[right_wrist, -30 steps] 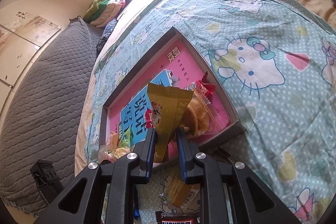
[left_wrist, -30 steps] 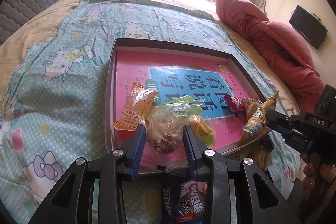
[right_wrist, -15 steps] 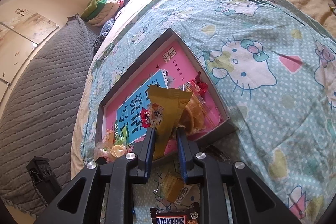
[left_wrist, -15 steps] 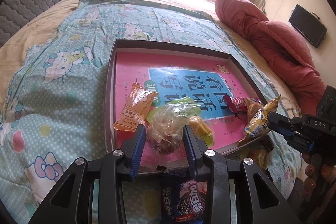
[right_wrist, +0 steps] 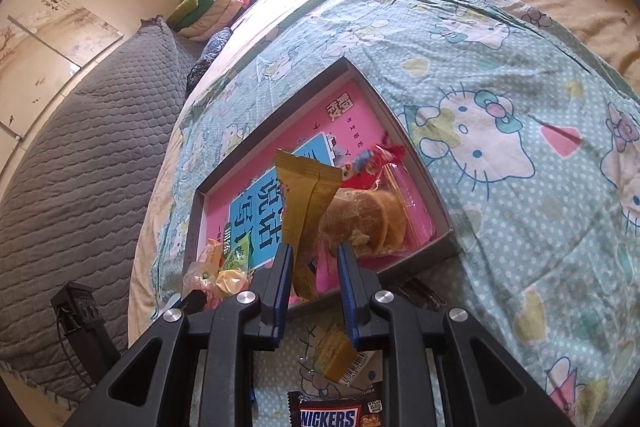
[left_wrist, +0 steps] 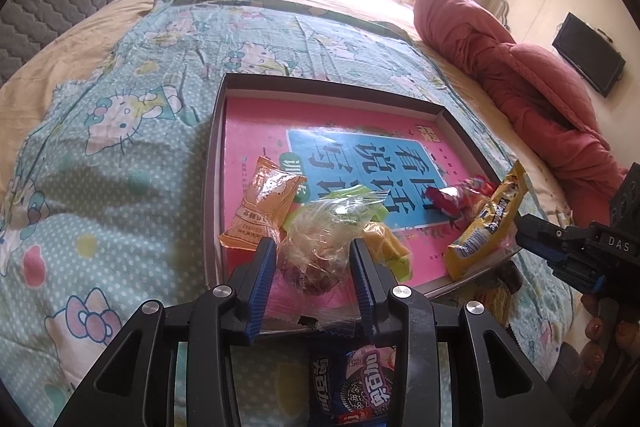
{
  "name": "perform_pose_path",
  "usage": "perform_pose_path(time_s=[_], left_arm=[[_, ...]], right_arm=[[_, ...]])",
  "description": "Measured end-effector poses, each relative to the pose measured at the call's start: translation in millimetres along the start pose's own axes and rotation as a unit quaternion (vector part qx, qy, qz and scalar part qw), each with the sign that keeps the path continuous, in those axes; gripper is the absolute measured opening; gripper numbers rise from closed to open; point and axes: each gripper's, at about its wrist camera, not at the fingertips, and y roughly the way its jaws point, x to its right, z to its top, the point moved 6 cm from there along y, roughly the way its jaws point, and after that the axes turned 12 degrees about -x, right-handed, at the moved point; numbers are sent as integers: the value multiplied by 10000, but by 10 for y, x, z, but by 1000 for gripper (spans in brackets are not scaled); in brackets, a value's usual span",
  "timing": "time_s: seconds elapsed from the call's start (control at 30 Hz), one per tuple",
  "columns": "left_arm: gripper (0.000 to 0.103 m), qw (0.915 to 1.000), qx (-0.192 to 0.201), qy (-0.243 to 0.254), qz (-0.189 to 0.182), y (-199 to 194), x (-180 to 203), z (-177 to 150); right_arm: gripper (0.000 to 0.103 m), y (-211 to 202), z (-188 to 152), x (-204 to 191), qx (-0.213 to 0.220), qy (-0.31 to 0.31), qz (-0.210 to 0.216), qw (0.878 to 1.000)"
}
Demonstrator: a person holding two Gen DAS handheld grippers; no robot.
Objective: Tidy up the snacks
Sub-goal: 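Lower and open left gripper to drop the clear bag while right gripper releases the gold snack, then withdraw both grippers from the tray toward the snacks beside it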
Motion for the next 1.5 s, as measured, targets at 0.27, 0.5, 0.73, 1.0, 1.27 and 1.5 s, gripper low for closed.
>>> perform_pose_path(time_s=[0.27, 0.5, 0.73, 1.0, 1.27, 1.5], left_arm=[[45, 9999, 68, 76, 15, -45, 32, -2], [53, 10000, 88, 45, -3, -69, 21, 15], [64, 9997, 182, 52, 120, -122, 3, 38], [71, 9991, 345, 114, 210, -256, 8, 56], [74, 9984, 502, 118, 252, -414, 4, 70], [75, 9969, 691, 172, 347, -618, 9, 30]], right_arm=[[27, -61, -6, -49, 88, -151, -69, 9998], [29, -91, -11, -105, 129, -297, -121, 9994], [29, -130, -2, -146, 180, -382, -143, 9990], [30, -181, -2, -216, 251, -543, -216, 9980], [41, -258, -2, -302, 390, -770, -311, 9958], [47, -313, -28, -371, 451, -972, -346, 9936]])
